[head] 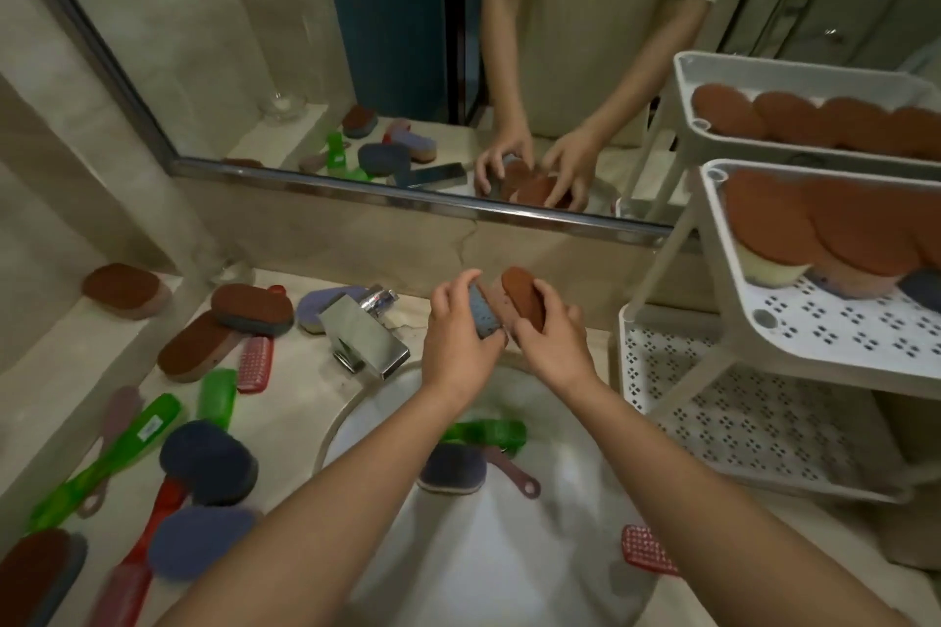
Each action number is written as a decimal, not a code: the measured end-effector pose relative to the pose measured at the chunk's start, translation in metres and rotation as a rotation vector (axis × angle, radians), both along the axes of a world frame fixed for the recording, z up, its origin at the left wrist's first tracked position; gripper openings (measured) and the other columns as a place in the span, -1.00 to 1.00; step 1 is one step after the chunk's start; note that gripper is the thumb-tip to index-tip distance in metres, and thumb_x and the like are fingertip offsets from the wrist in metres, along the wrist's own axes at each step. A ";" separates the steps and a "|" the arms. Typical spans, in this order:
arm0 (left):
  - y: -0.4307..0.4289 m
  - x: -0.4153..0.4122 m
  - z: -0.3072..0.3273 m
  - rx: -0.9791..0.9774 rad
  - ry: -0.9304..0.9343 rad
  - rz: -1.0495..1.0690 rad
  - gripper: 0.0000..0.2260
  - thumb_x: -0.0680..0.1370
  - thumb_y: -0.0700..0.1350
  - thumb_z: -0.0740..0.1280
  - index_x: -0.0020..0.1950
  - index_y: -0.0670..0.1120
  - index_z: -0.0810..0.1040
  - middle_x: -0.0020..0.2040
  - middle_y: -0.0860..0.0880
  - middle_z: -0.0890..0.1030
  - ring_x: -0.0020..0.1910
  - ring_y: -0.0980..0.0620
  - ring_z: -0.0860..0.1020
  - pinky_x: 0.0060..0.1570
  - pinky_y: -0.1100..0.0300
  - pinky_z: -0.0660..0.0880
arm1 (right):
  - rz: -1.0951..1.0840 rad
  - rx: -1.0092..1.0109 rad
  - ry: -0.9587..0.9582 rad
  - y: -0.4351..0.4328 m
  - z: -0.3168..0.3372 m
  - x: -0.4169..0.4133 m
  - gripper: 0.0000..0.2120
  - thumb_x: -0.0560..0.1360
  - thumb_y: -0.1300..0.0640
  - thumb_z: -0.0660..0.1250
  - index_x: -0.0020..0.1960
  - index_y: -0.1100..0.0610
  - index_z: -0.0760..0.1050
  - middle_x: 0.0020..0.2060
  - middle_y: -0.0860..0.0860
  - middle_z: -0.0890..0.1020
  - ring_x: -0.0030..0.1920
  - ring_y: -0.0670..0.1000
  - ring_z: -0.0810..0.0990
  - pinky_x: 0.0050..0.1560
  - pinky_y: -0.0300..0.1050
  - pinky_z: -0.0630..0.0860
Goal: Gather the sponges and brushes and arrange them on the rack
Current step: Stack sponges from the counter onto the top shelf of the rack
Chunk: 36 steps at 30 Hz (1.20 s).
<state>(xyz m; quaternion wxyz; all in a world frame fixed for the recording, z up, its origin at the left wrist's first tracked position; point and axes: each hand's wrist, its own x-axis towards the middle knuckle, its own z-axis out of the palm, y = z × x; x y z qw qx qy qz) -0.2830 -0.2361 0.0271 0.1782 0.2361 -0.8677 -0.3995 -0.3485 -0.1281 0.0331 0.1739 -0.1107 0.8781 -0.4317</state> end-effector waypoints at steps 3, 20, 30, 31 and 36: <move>0.012 0.015 0.027 0.054 0.087 0.023 -0.45 0.41 -0.03 0.45 0.34 0.14 0.32 0.26 0.07 0.30 0.02 0.11 0.48 -0.21 0.32 0.37 | -0.035 -0.097 0.028 0.010 0.026 0.015 -0.42 0.54 -0.10 0.22 0.52 -0.07 0.18 0.36 0.15 0.29 0.39 0.18 0.31 0.40 0.04 0.26; 0.091 0.066 0.136 0.084 0.551 0.115 -0.50 0.37 -0.03 0.51 0.18 0.17 0.33 0.16 0.12 0.44 0.06 0.21 0.46 -0.09 0.42 0.45 | 0.018 -0.329 0.374 0.098 0.164 0.080 -0.33 0.39 -0.38 0.16 0.43 -0.11 0.28 0.23 -0.07 0.36 0.16 -0.06 0.44 0.16 -0.12 0.37; 0.175 0.048 0.163 -0.065 0.556 -0.028 -0.66 0.36 0.08 0.46 0.04 0.15 0.41 -0.05 0.21 0.48 0.02 0.11 0.46 -0.05 0.12 0.48 | -0.125 -0.261 0.506 0.200 0.199 0.072 -0.41 0.38 -0.38 0.30 0.26 -0.06 0.31 0.16 -0.08 0.38 0.15 -0.05 0.43 0.16 -0.05 0.45; 0.183 0.044 0.165 -0.089 0.549 -0.046 -0.70 0.36 0.07 0.45 0.00 0.14 0.42 -0.09 0.25 0.46 0.02 0.10 0.45 -0.02 0.07 0.48 | -0.139 -0.242 0.524 0.210 0.200 0.069 -0.38 0.35 -0.41 0.28 0.25 -0.06 0.32 0.16 -0.09 0.39 0.19 -0.03 0.43 0.20 -0.01 0.44; 0.214 0.022 0.171 -0.126 0.446 -0.126 -0.74 0.33 0.13 0.38 -0.06 0.14 0.43 -0.12 0.22 0.44 -0.03 0.05 0.46 0.02 -0.01 0.48 | -0.199 -0.063 0.622 0.259 0.204 0.050 -0.49 0.41 -0.13 0.33 0.32 -0.03 0.35 0.24 -0.03 0.49 0.27 0.05 0.39 0.29 0.11 0.39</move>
